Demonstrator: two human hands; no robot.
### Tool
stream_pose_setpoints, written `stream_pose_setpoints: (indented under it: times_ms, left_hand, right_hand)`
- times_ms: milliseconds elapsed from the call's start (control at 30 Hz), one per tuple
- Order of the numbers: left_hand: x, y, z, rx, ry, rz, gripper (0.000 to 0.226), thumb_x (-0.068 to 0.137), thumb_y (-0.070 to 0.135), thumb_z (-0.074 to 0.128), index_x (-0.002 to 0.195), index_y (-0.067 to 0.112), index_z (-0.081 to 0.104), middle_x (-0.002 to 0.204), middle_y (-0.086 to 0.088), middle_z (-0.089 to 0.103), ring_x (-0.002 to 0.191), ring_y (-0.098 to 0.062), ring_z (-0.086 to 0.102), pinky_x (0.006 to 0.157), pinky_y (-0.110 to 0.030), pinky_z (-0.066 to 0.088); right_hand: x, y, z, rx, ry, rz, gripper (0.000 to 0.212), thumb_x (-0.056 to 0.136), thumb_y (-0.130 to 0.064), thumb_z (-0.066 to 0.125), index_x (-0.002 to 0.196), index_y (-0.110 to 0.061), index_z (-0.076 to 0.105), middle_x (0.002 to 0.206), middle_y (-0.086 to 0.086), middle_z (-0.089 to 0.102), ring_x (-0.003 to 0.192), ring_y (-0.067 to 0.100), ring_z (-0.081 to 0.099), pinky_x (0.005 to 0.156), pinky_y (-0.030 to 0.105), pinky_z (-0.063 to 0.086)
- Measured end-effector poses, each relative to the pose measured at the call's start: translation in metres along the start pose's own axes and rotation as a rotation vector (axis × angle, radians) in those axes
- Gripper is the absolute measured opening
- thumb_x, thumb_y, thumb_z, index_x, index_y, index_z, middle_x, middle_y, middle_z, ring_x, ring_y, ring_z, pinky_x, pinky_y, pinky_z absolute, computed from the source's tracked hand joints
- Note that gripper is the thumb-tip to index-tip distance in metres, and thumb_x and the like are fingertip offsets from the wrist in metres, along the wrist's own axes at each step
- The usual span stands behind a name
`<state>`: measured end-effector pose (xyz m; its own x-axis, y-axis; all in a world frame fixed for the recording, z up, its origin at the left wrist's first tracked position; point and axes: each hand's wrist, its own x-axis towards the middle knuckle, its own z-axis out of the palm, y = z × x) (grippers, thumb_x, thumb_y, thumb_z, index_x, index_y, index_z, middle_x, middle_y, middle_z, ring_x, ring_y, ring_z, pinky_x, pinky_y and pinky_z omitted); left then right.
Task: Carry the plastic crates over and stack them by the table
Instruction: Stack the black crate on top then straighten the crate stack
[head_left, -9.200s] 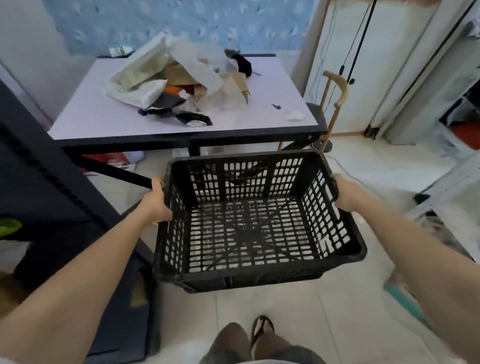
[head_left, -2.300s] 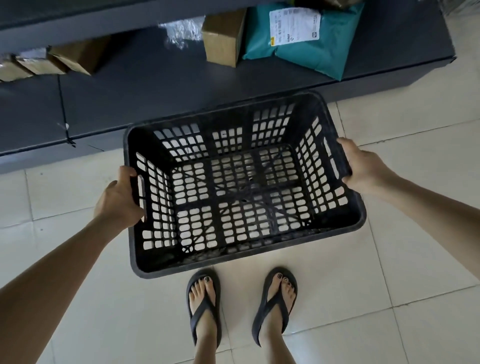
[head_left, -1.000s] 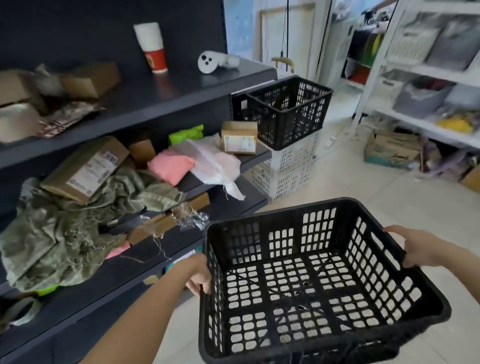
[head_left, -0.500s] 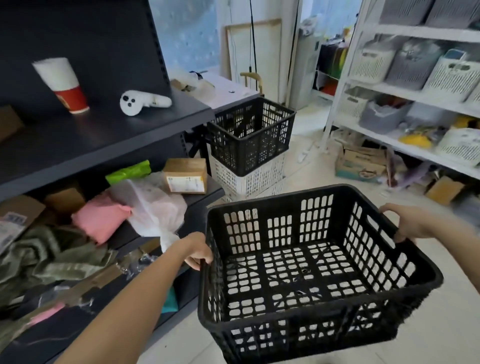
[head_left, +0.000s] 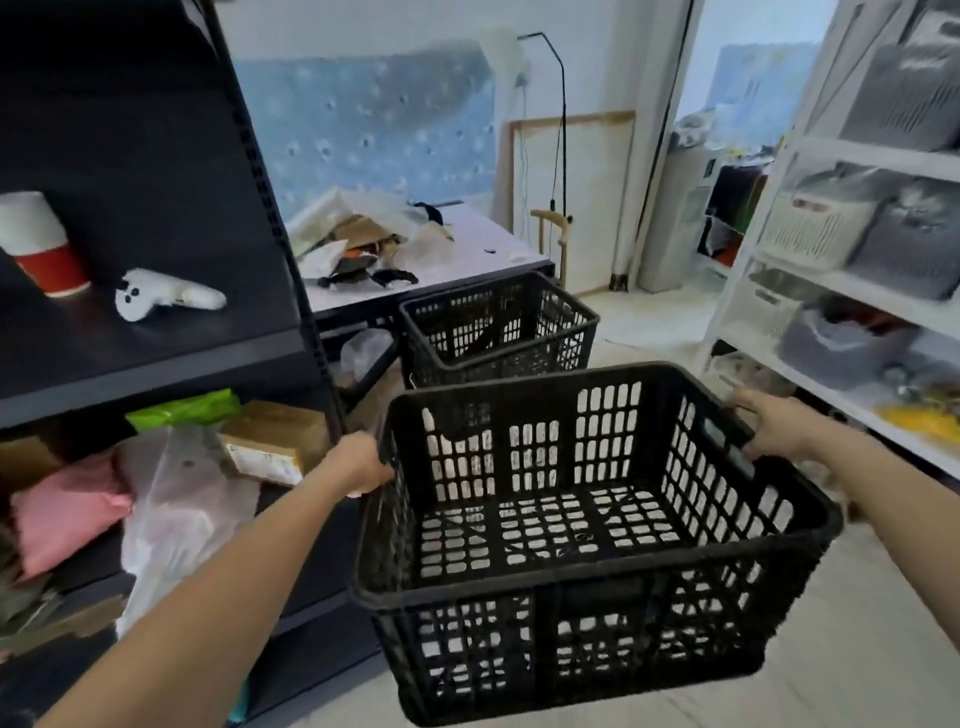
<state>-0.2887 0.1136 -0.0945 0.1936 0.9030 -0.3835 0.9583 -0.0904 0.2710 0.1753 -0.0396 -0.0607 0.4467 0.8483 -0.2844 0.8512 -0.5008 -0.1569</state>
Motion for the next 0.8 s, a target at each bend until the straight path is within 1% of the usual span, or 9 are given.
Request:
stream_pose_setpoints:
  times_ms: [100, 133, 233, 333, 433, 500, 633, 733, 800]
  left_hand:
    - [0.028, 0.032, -0.014, 0.002, 0.018, -0.049, 0.032, 0.088, 0.031, 0.065, 0.07, 0.008, 0.052, 0.066, -0.005, 0.053, 0.06, -0.022, 0.054, 0.053, -0.029, 0.04]
    - [0.039, 0.039, -0.019, -0.003, 0.018, -0.07, 0.035, 0.088, 0.032, 0.066, 0.067, 0.01, 0.048, 0.062, -0.004, 0.05, 0.055, -0.02, 0.05, 0.05, -0.028, 0.038]
    - [0.073, 0.061, -0.037, -0.013, 0.034, -0.094, 0.031, 0.085, 0.032, 0.068, 0.069, 0.01, 0.052, 0.065, -0.004, 0.054, 0.059, -0.019, 0.052, 0.051, -0.024, 0.04]
    - [0.102, 0.084, -0.071, 0.022, 0.112, -0.108, 0.043, 0.081, 0.034, 0.07, 0.053, 0.013, 0.046, 0.041, 0.002, 0.049, 0.04, -0.013, 0.047, 0.034, -0.02, 0.031]
    - [0.124, 0.101, -0.107, 0.034, 0.15, -0.137, 0.047, 0.079, 0.036, 0.073, 0.048, 0.012, 0.047, 0.024, 0.004, 0.046, 0.029, -0.011, 0.045, 0.027, -0.017, 0.029]
    - [0.138, 0.111, -0.129, -0.006, 0.188, -0.167, 0.046, 0.079, 0.035, 0.074, 0.049, 0.01, 0.049, 0.026, 0.005, 0.046, 0.026, -0.011, 0.045, 0.027, -0.015, 0.03]
    - [0.157, 0.13, -0.161, -0.024, 0.216, -0.23, 0.042, 0.082, 0.033, 0.072, 0.055, 0.008, 0.051, 0.036, 0.0, 0.052, 0.037, -0.015, 0.05, 0.028, -0.017, 0.033]
    - [0.174, 0.141, -0.177, -0.02, 0.275, -0.276, 0.04, 0.082, 0.03, 0.072, 0.058, 0.007, 0.05, 0.052, -0.007, 0.055, 0.046, -0.019, 0.052, 0.04, -0.023, 0.037]
    - [0.182, 0.149, -0.184, -0.014, 0.298, -0.31, 0.04, 0.082, 0.029, 0.072, 0.056, 0.006, 0.051, 0.055, -0.008, 0.055, 0.05, -0.02, 0.052, 0.045, -0.025, 0.037]
  right_hand:
    - [0.053, 0.01, -0.039, -0.032, 0.029, -0.066, 0.073, 0.067, -0.017, 0.08, 0.13, -0.024, 0.045, 0.124, 0.014, 0.06, 0.103, 0.03, 0.06, 0.083, 0.034, 0.047]
    - [0.07, 0.011, -0.05, -0.029, 0.045, -0.09, 0.071, 0.066, -0.018, 0.081, 0.128, -0.024, 0.046, 0.123, 0.014, 0.061, 0.104, 0.03, 0.06, 0.085, 0.036, 0.048]
    - [0.124, 0.01, -0.077, -0.032, 0.084, -0.143, 0.068, 0.066, -0.017, 0.082, 0.125, -0.021, 0.049, 0.121, 0.015, 0.061, 0.106, 0.031, 0.058, 0.085, 0.033, 0.045]
    - [0.176, 0.006, -0.107, -0.013, 0.094, -0.175, 0.066, 0.067, -0.016, 0.082, 0.125, -0.019, 0.05, 0.127, 0.016, 0.058, 0.108, 0.031, 0.056, 0.087, 0.034, 0.043]
    - [0.22, 0.0, -0.136, -0.043, 0.085, -0.203, 0.068, 0.068, -0.021, 0.082, 0.127, -0.024, 0.049, 0.135, 0.011, 0.052, 0.118, 0.031, 0.051, 0.095, 0.038, 0.042]
    - [0.251, -0.007, -0.155, -0.008, 0.085, -0.248, 0.065, 0.069, -0.019, 0.081, 0.125, -0.023, 0.049, 0.136, 0.011, 0.049, 0.117, 0.031, 0.05, 0.093, 0.04, 0.045]
    - [0.298, -0.026, -0.194, 0.02, 0.062, -0.332, 0.06, 0.069, -0.016, 0.079, 0.119, -0.025, 0.048, 0.127, 0.012, 0.051, 0.105, 0.033, 0.055, 0.084, 0.04, 0.051]
    - [0.335, -0.037, -0.217, 0.05, 0.042, -0.387, 0.055, 0.07, -0.015, 0.077, 0.115, -0.026, 0.048, 0.112, 0.008, 0.055, 0.091, 0.026, 0.054, 0.075, 0.033, 0.046]
    - [0.358, -0.045, -0.232, 0.057, 0.02, -0.428, 0.057, 0.071, -0.015, 0.077, 0.118, -0.025, 0.047, 0.107, 0.007, 0.056, 0.09, 0.025, 0.054, 0.076, 0.033, 0.043]
